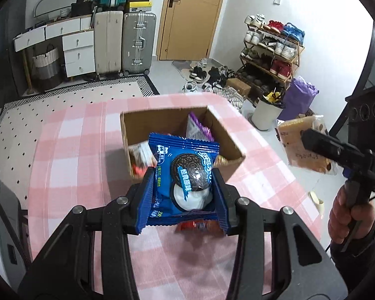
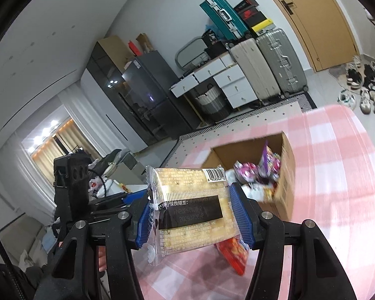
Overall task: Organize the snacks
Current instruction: 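Carry Oreo pack with left gripper while right gripper carries cracker packet over box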
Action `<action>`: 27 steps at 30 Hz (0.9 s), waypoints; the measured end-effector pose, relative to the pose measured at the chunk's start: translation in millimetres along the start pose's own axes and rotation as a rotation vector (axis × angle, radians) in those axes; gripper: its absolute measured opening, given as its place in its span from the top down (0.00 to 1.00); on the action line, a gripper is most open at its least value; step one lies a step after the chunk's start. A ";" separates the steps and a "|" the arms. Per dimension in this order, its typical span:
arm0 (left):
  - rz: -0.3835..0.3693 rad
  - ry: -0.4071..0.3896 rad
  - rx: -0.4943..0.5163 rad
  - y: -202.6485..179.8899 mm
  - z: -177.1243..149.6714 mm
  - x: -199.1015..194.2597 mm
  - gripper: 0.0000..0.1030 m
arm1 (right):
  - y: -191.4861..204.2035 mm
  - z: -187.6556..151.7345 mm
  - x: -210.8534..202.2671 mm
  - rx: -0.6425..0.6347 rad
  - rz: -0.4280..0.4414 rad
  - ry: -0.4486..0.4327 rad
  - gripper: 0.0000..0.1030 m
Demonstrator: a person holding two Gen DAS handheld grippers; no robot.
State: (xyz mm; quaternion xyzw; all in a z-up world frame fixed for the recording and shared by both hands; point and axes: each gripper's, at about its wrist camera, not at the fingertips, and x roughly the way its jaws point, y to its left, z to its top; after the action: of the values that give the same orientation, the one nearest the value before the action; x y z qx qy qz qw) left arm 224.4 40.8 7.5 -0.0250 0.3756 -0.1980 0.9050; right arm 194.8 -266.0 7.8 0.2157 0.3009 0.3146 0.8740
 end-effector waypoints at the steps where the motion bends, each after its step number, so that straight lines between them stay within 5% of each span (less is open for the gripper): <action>1: -0.003 -0.003 -0.008 2.4 8.4 0.8 0.61 | 3.4 4.6 1.7 -0.012 -0.004 -0.001 0.44; 17: 0.000 0.014 -0.041 17.7 106.4 59.1 0.61 | 12.7 64.0 50.9 -0.082 -0.024 0.012 0.44; 27: -0.006 0.088 -0.071 34.7 99.9 124.4 0.61 | -26.0 64.2 87.1 -0.033 -0.052 0.064 0.44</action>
State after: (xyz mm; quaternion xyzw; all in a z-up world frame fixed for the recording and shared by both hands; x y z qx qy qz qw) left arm 384.6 15.5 -11.0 -0.0495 0.4217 -0.1880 0.8856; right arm 302.3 -237.3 5.7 0.1835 0.3289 0.3036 0.8752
